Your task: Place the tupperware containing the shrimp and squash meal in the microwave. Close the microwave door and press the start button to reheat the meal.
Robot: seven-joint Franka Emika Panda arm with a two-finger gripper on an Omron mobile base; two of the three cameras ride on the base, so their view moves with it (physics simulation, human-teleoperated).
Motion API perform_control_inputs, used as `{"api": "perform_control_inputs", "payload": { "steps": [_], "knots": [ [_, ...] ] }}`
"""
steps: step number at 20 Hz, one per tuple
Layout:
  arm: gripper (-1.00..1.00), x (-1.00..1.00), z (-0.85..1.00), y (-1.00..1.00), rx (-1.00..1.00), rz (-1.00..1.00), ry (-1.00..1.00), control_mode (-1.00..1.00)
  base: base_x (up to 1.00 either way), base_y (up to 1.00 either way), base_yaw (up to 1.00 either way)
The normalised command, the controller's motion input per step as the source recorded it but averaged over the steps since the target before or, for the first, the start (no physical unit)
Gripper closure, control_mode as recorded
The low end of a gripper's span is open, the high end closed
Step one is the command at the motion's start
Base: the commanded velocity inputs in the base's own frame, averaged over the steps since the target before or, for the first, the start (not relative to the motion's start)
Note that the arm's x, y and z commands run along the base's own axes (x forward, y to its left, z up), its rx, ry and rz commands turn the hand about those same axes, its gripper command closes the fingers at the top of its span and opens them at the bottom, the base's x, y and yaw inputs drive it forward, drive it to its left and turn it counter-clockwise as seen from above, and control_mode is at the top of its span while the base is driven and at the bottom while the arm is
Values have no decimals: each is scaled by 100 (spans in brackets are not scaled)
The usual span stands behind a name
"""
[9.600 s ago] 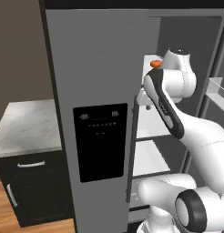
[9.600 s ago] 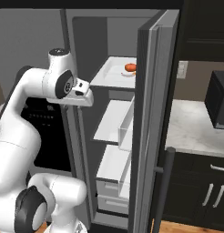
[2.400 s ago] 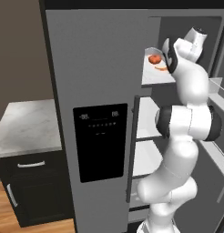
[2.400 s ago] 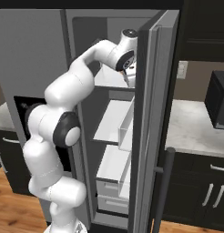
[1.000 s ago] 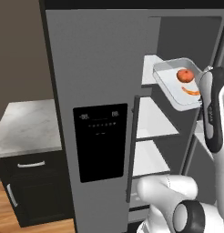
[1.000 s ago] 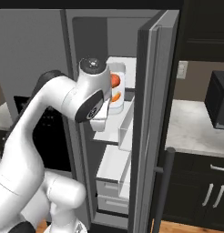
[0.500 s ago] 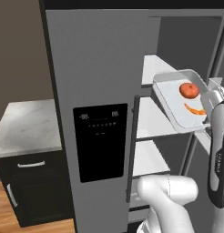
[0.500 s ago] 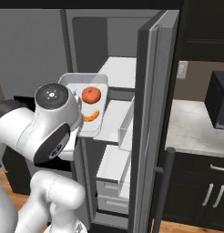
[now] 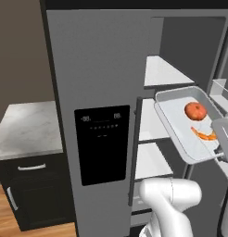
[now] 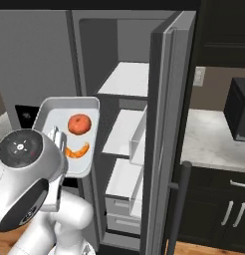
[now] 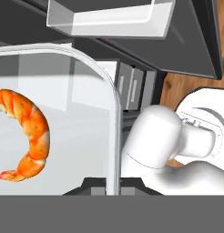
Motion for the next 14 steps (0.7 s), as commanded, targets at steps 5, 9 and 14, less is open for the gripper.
{"api": "perform_control_inputs", "payload": {
  "steps": [5, 9, 14],
  "knots": [
    [100, 1, 4, 0, 0, 0, 10, -100, 0, 0, 0],
    [100, 14, 4, 0, 0, 0, 6, -100, 0, 0, 0],
    [100, 18, 0, 0, 0, 0, 2, -100, 0, 0, 0]
  ]
}}
